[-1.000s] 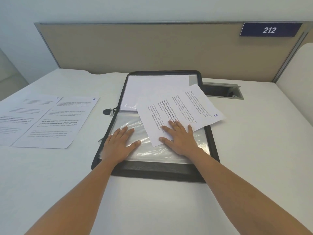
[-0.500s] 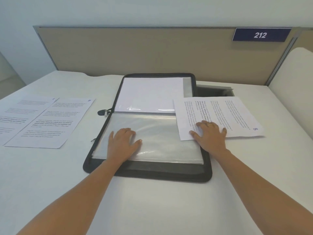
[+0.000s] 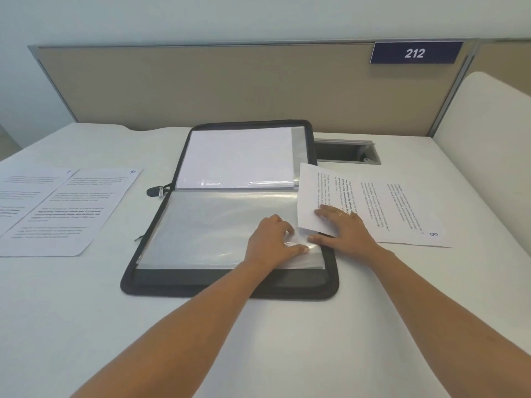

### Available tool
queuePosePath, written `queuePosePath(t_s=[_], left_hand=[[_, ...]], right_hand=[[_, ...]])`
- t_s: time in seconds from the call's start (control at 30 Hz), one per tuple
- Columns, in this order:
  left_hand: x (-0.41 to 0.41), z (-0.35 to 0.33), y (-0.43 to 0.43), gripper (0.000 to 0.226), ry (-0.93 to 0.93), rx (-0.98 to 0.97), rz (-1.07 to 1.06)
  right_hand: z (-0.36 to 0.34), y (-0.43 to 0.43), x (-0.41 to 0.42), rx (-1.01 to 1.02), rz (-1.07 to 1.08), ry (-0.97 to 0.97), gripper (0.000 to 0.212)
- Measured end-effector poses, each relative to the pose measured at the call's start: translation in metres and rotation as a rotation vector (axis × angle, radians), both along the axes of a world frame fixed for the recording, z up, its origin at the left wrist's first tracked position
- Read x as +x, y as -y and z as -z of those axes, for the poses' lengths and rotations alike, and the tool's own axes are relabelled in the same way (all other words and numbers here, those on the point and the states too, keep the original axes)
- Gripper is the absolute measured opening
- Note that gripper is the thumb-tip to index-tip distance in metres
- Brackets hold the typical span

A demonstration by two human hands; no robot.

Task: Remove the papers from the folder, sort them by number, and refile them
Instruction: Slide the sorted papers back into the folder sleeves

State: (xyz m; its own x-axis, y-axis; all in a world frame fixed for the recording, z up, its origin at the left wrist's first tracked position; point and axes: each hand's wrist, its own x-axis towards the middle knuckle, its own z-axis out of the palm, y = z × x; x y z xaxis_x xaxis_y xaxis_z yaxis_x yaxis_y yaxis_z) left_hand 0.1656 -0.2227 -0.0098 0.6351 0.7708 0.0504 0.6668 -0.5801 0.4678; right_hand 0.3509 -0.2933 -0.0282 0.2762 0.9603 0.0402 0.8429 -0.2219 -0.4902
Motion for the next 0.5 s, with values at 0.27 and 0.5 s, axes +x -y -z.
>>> queuePosePath(t_s=[0.27, 0.5], left_hand=[[0.002, -0.0012, 0.0042, 0.025, 0.023, 0.05, -0.009], [0.0027, -0.0072, 0.0089, 0.03, 0.119, 0.015, 0.012]], right_hand=[[0.0076, 0.0026, 0.005, 0.201, 0.025, -0.047, 0.037], [0.007, 0.0053, 0.0019, 0.354, 0.1, -0.028, 0.031]])
